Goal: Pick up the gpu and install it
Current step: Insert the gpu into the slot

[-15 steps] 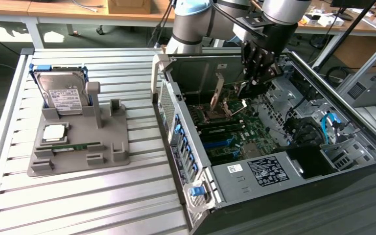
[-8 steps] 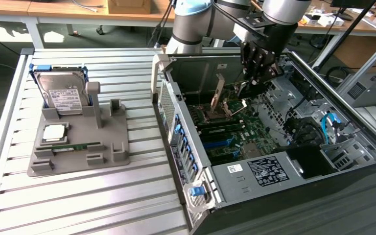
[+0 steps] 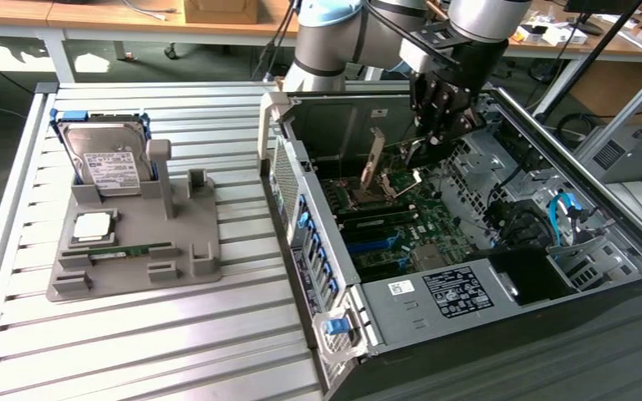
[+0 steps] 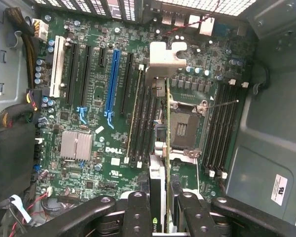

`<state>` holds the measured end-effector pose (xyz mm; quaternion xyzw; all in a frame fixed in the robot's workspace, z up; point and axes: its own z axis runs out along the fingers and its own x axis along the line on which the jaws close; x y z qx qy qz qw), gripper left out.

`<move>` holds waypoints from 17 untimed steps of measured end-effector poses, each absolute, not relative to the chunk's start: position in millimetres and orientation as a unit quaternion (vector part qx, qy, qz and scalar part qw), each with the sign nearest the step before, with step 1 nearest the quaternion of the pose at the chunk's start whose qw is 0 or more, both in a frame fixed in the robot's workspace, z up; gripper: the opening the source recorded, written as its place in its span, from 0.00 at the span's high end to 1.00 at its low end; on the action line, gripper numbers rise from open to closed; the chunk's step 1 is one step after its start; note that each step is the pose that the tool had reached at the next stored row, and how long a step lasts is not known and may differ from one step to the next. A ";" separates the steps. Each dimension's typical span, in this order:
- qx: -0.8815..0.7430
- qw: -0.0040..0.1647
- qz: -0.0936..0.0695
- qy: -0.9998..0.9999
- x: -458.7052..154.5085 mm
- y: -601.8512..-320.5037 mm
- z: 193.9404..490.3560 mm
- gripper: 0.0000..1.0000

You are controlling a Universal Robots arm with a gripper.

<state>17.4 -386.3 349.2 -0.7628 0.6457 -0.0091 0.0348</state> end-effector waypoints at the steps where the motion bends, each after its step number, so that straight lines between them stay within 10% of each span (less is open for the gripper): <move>1: -0.763 0.032 -0.011 0.646 17.4 -386.3 349.1 0.73; 7: -0.764 0.011 -0.029 0.645 17.6 -386.3 349.0 0.73; 17: -0.760 -0.020 0.008 0.649 17.5 -386.2 346.3 0.73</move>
